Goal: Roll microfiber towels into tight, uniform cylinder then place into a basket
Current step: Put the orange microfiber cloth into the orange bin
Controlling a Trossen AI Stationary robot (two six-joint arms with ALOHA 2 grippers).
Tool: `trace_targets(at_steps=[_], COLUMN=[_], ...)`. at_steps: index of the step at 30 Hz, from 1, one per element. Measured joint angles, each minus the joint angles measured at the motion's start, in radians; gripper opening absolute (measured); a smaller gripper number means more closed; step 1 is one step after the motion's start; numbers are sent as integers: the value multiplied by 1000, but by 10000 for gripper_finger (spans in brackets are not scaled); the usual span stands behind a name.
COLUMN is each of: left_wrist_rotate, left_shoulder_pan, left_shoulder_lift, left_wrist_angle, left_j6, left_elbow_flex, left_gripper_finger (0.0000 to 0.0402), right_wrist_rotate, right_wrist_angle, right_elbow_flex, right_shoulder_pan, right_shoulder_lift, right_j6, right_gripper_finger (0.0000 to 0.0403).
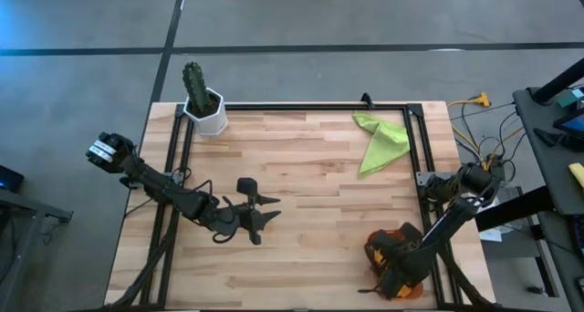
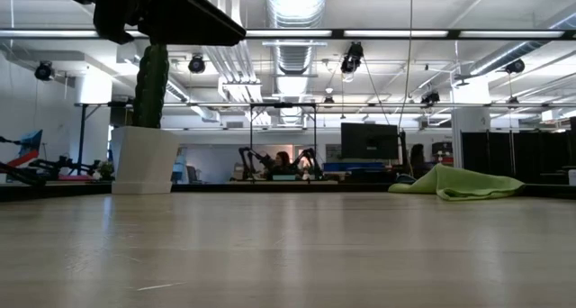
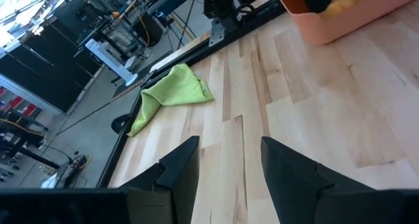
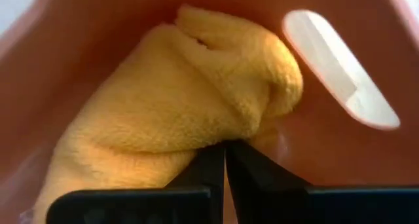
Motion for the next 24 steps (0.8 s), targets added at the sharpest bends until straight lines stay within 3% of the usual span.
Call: trace_targets(at_steps=[5,14,20,24], left_wrist_rotate=[0,0,0,0], left_shoulder_pan=[0,0,0,0], left_shoulder_lift=[0,0,0,0], left_wrist_angle=[0,0,-1,-2], left_j6=[-6,-8,-8,-8], left_elbow_flex=[0,0,0,0], left_gripper_finger=[148,148,147,148], right_wrist_rotate=[0,11,171,115], right_wrist_angle=[-74,-330,-211,-148], right_elbow_flex=[31,274,355,333], right_shoulder_pan=[0,2,2,-2], right_shoulder_lift=[-8,-24,-23,-6], right_j6=[-1,3,-39,-69], right_gripper_finger=[9,9,9,9])
